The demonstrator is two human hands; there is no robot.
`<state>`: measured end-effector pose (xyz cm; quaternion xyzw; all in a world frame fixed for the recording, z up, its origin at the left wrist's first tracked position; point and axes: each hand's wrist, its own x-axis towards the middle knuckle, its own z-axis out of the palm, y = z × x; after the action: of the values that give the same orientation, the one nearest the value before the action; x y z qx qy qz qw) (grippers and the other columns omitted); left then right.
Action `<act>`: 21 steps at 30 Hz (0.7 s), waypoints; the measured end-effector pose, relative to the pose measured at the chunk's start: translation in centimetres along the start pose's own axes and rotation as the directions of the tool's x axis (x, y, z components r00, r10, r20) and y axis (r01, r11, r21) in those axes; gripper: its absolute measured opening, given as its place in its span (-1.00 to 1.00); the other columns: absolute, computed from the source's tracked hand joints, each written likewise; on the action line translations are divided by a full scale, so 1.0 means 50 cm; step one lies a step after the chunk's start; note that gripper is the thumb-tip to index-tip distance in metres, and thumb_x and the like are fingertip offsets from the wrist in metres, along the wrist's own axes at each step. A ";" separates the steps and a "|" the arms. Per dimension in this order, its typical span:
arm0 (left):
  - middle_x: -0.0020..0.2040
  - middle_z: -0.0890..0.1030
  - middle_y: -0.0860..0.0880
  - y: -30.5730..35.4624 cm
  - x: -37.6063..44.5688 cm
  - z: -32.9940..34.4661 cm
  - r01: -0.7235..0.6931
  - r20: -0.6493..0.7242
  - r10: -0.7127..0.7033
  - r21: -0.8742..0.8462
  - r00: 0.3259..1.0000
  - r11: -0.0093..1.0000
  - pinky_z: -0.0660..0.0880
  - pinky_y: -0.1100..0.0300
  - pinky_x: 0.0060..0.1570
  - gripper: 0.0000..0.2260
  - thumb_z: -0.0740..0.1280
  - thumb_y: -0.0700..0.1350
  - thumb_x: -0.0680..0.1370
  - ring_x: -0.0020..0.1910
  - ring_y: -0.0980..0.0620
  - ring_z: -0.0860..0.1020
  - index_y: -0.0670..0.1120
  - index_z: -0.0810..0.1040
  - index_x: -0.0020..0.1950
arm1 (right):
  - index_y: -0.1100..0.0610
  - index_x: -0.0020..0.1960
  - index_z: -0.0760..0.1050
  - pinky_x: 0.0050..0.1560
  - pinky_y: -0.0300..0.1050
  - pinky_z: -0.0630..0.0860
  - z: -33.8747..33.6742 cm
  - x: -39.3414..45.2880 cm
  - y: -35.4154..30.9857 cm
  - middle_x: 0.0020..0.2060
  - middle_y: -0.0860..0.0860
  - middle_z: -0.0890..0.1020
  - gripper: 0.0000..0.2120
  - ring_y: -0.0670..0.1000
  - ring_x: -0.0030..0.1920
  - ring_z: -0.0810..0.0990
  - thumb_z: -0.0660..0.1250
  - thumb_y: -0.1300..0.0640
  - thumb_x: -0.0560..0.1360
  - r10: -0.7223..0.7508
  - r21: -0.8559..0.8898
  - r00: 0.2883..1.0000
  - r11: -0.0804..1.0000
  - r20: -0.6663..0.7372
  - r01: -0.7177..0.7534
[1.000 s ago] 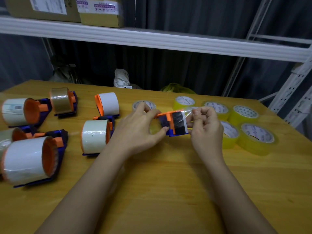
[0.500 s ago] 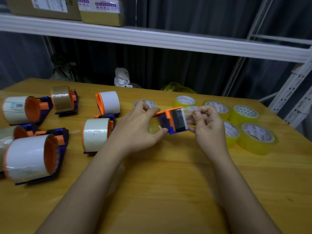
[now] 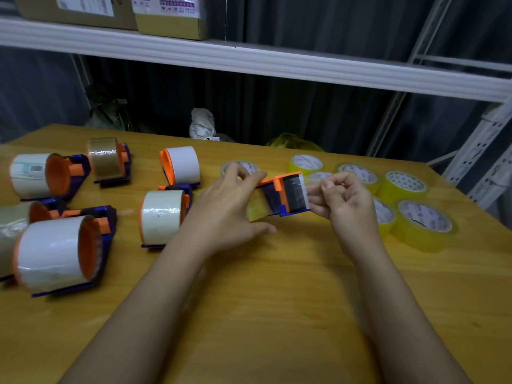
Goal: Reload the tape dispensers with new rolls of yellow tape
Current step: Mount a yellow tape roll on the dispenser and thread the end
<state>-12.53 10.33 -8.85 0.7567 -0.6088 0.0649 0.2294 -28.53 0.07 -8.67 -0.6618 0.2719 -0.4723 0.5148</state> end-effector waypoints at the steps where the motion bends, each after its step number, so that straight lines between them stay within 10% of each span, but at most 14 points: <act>1: 0.34 0.24 0.03 -0.002 -0.001 0.002 -0.009 -0.018 0.009 -0.003 1.000 1.000 0.44 0.11 0.08 -0.19 0.44 0.26 0.35 0.25 0.01 0.40 0.11 0.15 0.49 | 0.13 -0.11 0.39 -0.24 -0.28 0.58 0.001 0.000 0.002 -0.20 0.08 0.67 -0.83 -0.03 -0.20 0.70 0.14 0.28 0.63 0.006 0.006 1.000 1.000 -0.011 -0.006; 21: 0.18 0.40 0.02 -0.034 -0.015 0.018 -0.054 -0.195 0.034 -0.102 0.980 0.993 0.31 0.17 0.05 -0.38 0.42 0.24 0.37 0.13 0.08 0.32 0.01 0.42 0.34 | 0.21 -0.07 0.39 -0.28 -0.30 0.58 0.009 -0.008 -0.012 -0.30 0.03 0.71 -0.85 -0.03 -0.25 0.70 0.09 0.26 0.65 0.088 0.219 0.995 0.971 0.049 -0.097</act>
<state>-11.25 10.91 -10.38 0.7199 -0.6029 0.1103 0.3258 -28.35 0.81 -8.26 -0.5961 0.2383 -0.4620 0.6119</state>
